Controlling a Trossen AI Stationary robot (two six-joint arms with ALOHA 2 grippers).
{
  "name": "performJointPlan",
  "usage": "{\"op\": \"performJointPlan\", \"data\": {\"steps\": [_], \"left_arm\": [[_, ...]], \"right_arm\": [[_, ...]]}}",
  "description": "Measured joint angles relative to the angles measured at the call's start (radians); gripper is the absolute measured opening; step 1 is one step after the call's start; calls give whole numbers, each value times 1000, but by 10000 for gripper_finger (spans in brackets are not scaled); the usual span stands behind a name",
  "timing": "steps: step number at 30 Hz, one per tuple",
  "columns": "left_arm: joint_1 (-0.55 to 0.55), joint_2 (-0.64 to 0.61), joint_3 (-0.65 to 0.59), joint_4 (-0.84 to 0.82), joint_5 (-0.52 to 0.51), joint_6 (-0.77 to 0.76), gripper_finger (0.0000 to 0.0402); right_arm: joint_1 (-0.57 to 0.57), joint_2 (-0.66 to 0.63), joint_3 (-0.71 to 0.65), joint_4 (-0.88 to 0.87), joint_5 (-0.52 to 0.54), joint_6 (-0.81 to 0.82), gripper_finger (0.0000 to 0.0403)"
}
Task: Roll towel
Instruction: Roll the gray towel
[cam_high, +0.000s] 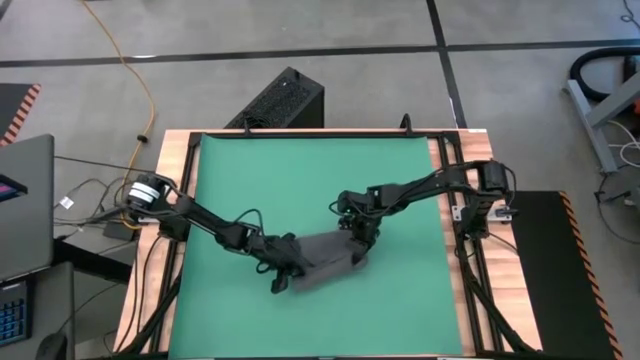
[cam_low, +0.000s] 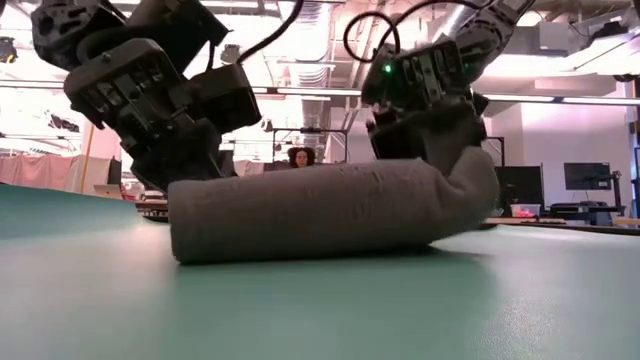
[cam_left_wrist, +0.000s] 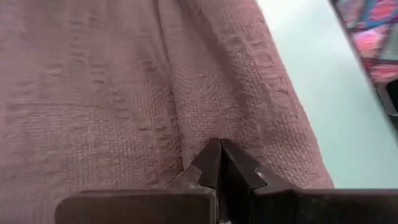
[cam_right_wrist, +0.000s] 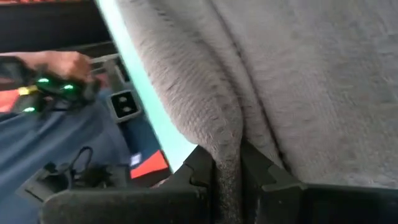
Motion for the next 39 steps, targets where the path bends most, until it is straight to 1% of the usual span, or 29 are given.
{"op": "performJointPlan", "data": {"steps": [4, 11, 14, 18, 20, 22, 25, 27, 30, 32, 34, 36, 39], "left_arm": [[12, 26, 2, 8, 112, -22, 0], [12, 29, -1, 33, 142, -37, 0], [12, 29, 0, 34, 193, -60, 0], [11, 31, -3, 68, 307, -136, 0], [8, 12, -4, 78, 339, -173, 0], [6, -16, -8, 55, 357, -190, 0], [7, -76, -5, 29, 347, -207, 0], [8, -124, -3, -21, 328, -209, 0], [7, -214, -1, -110, 262, -200, 0], [12, -294, 23, -167, 209, -175, 0], [13, -365, 70, -250, 123, -127, 0], [0, -403, 132, -370, 32, -54, 0], [-15, -395, 248, -558, -25, 111, 0]], "right_arm": [[-19, -21, 3, 4, -3, -1, 54], [-34, 46, 3, -43, 36, 3, 54], [-45, 73, 4, -42, 35, 12, 54], [-66, 112, 5, -48, 16, 33, 54], [-76, 131, 7, -54, 0, 49, 54], [-81, 151, 7, -55, -13, 54, 54], [-80, 163, 6, -53, -23, 51, 54], [-80, 165, 6, -49, -23, 52, 54], [-80, 166, 5, -46, -22, 52, 54], [-80, 167, 5, -38, -22, 53, 54], [-79, 167, 4, -31, -22, 55, 54], [-79, 168, 4, -30, -22, 56, 54], [-79, 168, 3, -28, -21, 55, 54]]}}
